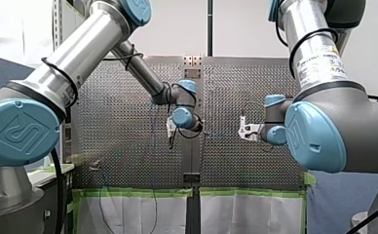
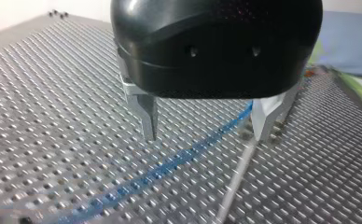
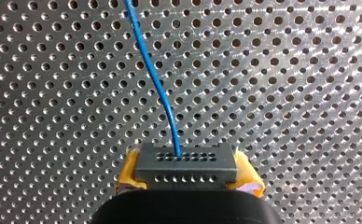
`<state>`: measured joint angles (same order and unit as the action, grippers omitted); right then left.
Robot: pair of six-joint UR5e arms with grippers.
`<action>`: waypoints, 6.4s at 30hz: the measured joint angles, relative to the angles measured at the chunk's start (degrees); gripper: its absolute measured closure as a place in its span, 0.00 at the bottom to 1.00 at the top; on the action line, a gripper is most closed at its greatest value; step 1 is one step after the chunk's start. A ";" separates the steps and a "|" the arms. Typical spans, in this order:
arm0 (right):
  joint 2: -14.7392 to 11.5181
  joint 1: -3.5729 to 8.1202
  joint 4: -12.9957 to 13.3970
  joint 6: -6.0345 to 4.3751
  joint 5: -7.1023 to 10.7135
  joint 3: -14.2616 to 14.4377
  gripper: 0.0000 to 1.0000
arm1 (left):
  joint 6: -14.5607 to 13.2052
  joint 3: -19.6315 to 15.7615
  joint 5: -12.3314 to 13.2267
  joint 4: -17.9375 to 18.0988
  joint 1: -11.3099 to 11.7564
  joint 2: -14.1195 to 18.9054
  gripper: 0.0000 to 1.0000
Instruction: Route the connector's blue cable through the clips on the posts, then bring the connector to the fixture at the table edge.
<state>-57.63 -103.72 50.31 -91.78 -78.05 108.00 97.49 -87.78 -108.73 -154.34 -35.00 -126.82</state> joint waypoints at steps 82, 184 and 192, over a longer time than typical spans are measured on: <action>0.03 0.45 -0.10 -1.15 1.29 -0.01 1.00 | 2.45 -15.63 -7.83 9.71 -5.48 12.95 0.00; -17.08 4.51 -19.84 -0.71 -10.23 -6.95 1.00 | 5.98 -62.97 -8.41 39.81 -2.54 31.25 0.00; -17.78 6.66 -20.77 -0.55 -10.30 -7.47 1.00 | 5.99 -62.92 -8.94 41.48 -2.12 31.24 0.00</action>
<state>-75.41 -97.06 29.53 -92.32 -88.35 100.53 103.47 -150.70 -117.67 -112.86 -37.11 -95.58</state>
